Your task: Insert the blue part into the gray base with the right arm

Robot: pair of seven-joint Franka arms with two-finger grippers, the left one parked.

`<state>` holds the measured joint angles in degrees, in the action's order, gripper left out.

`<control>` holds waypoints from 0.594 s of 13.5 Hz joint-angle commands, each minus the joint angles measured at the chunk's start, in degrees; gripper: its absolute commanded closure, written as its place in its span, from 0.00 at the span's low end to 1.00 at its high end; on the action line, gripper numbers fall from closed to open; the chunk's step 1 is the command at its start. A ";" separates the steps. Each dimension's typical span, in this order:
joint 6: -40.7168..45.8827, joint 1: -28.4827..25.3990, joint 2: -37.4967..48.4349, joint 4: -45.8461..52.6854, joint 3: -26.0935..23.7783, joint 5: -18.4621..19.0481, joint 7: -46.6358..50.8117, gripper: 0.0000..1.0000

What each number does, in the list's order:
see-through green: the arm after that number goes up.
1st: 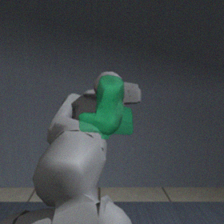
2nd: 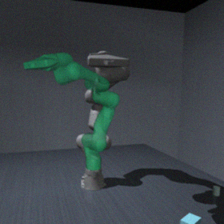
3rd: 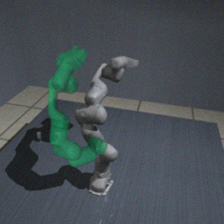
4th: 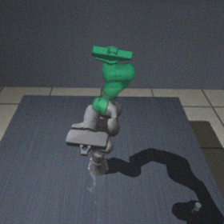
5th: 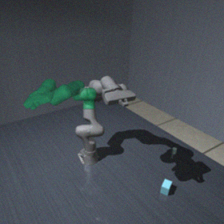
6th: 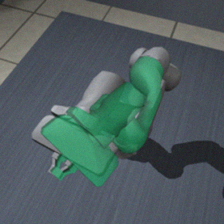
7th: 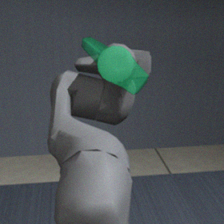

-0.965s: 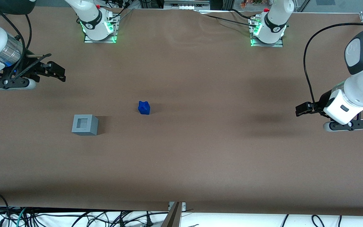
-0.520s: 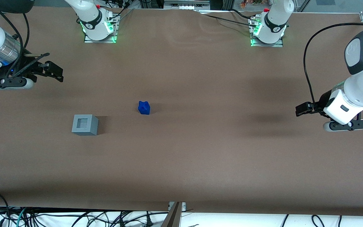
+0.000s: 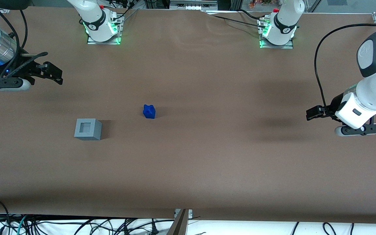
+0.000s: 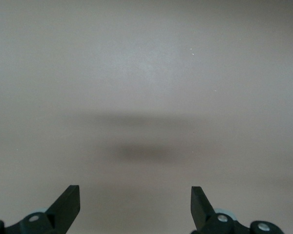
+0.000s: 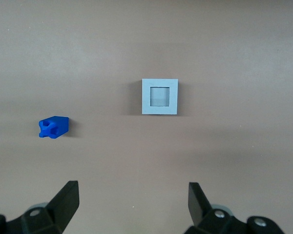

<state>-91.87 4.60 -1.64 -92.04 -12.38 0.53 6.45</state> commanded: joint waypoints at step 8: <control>2.74 0.50 -0.03 1.07 -0.63 0.35 -0.39 0.01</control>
<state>-90.52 4.59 -1.64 -92.03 -12.50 0.54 6.45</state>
